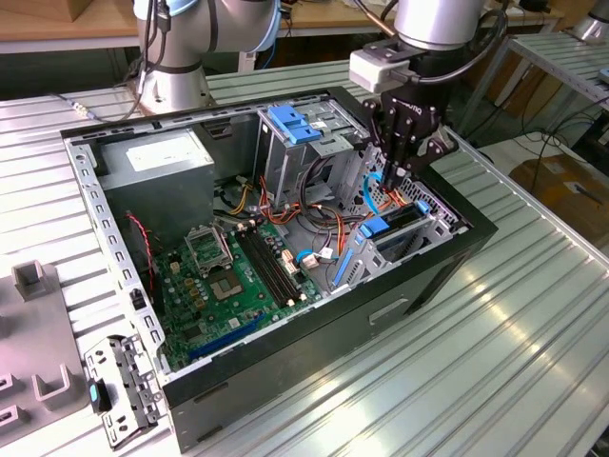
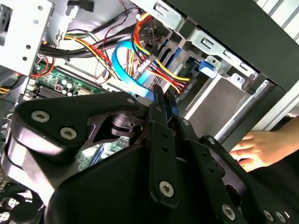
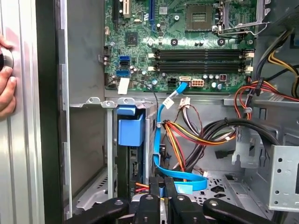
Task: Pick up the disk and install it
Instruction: 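Insert the second disk wire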
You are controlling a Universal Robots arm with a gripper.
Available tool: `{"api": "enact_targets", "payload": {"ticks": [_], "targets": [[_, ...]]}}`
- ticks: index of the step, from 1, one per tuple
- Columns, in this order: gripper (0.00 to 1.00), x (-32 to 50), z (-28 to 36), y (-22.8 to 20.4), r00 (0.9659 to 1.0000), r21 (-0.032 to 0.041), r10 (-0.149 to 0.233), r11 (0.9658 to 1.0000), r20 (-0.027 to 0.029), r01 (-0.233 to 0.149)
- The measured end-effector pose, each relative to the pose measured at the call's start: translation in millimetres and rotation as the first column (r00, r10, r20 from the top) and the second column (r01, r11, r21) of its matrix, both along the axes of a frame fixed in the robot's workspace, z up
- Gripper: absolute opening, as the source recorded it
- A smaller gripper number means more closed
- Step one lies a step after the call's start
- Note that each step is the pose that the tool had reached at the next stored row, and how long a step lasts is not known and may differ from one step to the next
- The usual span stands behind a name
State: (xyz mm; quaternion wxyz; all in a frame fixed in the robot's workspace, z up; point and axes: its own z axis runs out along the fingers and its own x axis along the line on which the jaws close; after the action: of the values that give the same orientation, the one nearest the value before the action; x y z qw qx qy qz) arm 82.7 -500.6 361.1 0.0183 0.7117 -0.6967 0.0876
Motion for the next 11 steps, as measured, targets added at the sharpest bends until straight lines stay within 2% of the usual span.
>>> {"api": "enact_targets", "payload": {"ticks": [3, 5, 9, 11], "targets": [[0.16, -2.6, 0.0, -2.9, 1.0, -0.0001, 0.0, 1.0, 0.0, 0.0], [0.16, -2.8, -0.2, -7.4, 1.0, 0.0001, 0.0, 1.0, 0.0001, 0.0], [0.16, -2.9, -1.5, -21.7, 1.0, 0.0001, 0.0, 1.0, 0.0001, 0.0], [0.16, -2.9, -2.0, -26.3, 1.0, 0.0001, 0.0, 1.0, 0.0001, 0.0]]}}
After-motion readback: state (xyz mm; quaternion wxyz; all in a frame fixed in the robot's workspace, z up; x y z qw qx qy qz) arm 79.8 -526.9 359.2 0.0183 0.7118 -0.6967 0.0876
